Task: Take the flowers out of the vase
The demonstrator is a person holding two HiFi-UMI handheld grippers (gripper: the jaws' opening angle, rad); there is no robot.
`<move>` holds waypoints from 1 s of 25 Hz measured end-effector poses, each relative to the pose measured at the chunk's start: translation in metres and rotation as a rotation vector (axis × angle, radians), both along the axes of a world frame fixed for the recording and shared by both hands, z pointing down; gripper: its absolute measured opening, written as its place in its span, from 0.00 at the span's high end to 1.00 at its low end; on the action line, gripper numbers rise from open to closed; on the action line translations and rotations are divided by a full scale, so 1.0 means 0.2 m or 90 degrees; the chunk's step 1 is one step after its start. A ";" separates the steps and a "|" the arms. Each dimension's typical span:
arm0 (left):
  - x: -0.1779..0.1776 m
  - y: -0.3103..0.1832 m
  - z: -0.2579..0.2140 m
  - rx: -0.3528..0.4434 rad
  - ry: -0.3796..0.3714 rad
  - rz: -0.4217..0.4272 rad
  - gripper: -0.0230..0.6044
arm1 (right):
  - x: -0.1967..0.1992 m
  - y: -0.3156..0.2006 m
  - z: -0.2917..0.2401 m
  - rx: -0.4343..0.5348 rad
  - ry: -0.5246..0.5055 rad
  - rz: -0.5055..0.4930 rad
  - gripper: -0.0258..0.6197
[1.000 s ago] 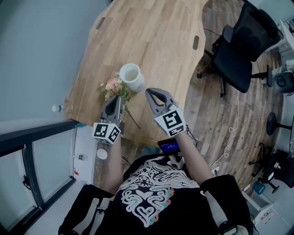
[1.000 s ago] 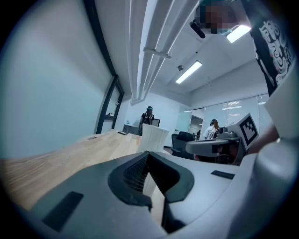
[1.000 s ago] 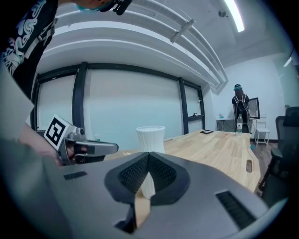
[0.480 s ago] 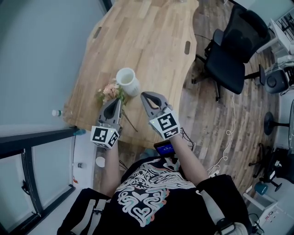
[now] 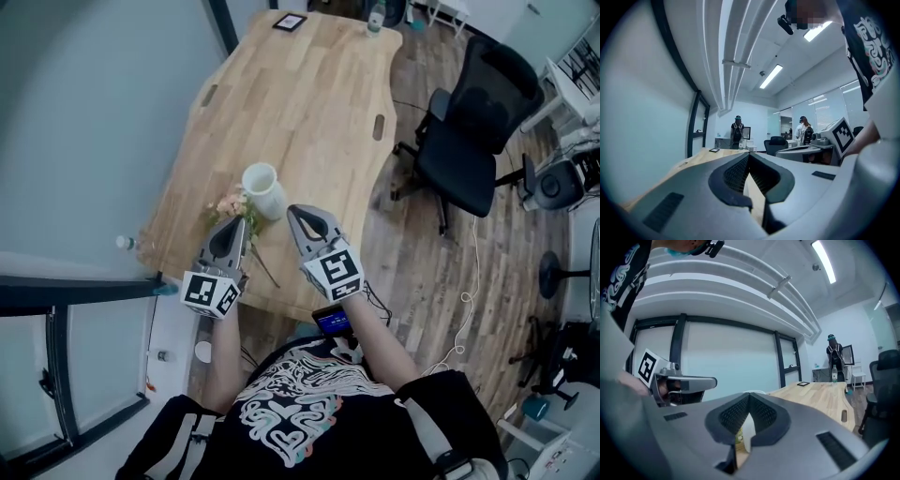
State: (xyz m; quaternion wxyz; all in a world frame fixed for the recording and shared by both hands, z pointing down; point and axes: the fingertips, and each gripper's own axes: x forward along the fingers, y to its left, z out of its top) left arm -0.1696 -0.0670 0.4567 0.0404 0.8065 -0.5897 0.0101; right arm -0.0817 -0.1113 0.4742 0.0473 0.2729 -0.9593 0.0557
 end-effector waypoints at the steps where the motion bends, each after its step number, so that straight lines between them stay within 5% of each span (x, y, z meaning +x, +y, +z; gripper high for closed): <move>1: 0.00 0.00 -0.03 0.005 -0.002 -0.006 0.96 | 0.01 0.00 -0.01 0.004 0.004 -0.006 0.95; 7: 0.05 0.01 -0.15 0.021 -0.014 -0.036 0.96 | 0.09 -0.03 -0.16 -0.005 -0.037 -0.007 0.95; 13: 0.11 0.02 -0.18 0.023 -0.020 -0.070 0.96 | 0.13 -0.03 -0.17 0.024 0.018 -0.032 0.95; 25: 0.18 0.04 -0.26 0.034 -0.035 -0.112 0.96 | 0.21 -0.01 -0.22 0.024 -0.007 -0.064 0.95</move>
